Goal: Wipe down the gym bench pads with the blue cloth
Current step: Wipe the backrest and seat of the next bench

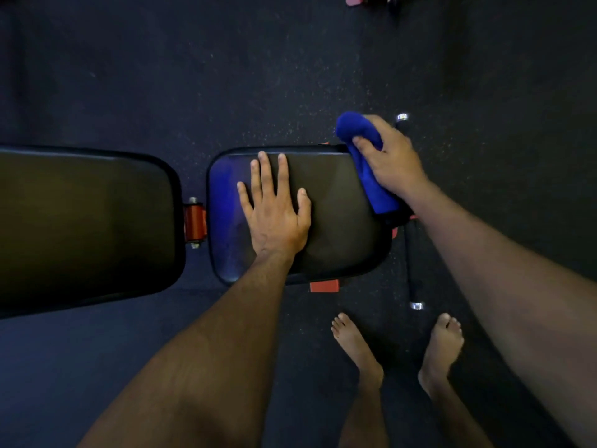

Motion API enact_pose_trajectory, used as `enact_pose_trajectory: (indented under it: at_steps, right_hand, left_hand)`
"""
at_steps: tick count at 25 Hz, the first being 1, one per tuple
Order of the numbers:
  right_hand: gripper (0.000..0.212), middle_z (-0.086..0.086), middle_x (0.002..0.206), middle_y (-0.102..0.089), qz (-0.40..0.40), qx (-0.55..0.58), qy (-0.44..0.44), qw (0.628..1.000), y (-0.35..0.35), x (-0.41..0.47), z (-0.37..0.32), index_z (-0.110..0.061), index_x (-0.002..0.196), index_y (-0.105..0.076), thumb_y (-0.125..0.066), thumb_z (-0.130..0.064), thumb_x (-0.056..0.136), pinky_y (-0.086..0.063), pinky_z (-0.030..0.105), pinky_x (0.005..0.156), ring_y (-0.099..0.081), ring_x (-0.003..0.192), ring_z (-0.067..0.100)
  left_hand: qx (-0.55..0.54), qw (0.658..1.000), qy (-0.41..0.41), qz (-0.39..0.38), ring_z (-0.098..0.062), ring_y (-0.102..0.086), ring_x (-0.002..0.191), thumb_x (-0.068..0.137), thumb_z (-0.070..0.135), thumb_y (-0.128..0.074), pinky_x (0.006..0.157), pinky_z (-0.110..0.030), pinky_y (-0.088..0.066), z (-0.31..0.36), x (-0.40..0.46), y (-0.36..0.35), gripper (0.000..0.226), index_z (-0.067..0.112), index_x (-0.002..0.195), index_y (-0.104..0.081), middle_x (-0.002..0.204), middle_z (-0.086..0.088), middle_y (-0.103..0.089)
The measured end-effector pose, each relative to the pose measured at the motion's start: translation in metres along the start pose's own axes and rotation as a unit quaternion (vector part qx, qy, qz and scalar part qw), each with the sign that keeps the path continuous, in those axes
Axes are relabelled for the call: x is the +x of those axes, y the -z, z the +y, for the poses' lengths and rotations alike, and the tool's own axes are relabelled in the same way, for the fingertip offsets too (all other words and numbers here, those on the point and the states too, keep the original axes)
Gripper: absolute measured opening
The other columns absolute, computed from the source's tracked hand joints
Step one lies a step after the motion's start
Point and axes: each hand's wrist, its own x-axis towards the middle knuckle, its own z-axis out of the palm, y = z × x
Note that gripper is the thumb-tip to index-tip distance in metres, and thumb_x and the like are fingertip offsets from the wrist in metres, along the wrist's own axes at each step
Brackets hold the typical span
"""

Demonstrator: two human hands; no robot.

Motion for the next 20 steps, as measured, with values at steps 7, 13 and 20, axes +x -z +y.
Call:
enact_pose_trajectory:
  at_steps: [7,13,20]
  right_hand:
    - [0.043,-0.008,0.145,-0.048,0.126,0.079,-0.059,0.987,-0.027,-0.127,0.02,-0.021,0.146,-0.045,-0.051,-0.027,0.103,-0.031,0.018,0.113,-0.044,0.133,-0.001]
    - [0.042,-0.009,0.139,-0.051,0.166,0.054,-0.064,0.983,-0.035,-0.145,0.019,-0.016,0.144,-0.047,-0.053,-0.021,0.102,-0.031,0.013,0.109,-0.047,0.128,0.0]
    - [0.038,-0.008,0.127,-0.062,0.123,0.022,-0.053,0.991,-0.014,-0.034,0.005,-0.024,0.134,-0.059,-0.06,-0.031,0.096,-0.04,0.022,0.103,-0.056,0.118,0.009]
  left_hand:
    - [-0.009,1.0,-0.009,0.018,-0.023,0.0,0.159,0.099,0.05,-0.023,0.127,-0.056,-0.002,-0.002,-0.002,-0.001,0.072,0.023,0.164,-0.013,0.173,-0.007,-0.002]
    - [-0.015,1.0,-0.015,0.023,-0.023,-0.002,0.159,0.099,0.051,-0.02,0.127,-0.056,-0.002,-0.001,-0.003,-0.002,0.071,0.023,0.164,-0.015,0.172,-0.008,-0.005]
    - [-0.01,0.999,-0.013,0.033,-0.025,-0.008,0.158,0.099,0.049,-0.026,0.126,-0.058,-0.007,-0.003,-0.004,-0.007,0.07,0.021,0.162,-0.021,0.172,-0.009,-0.01]
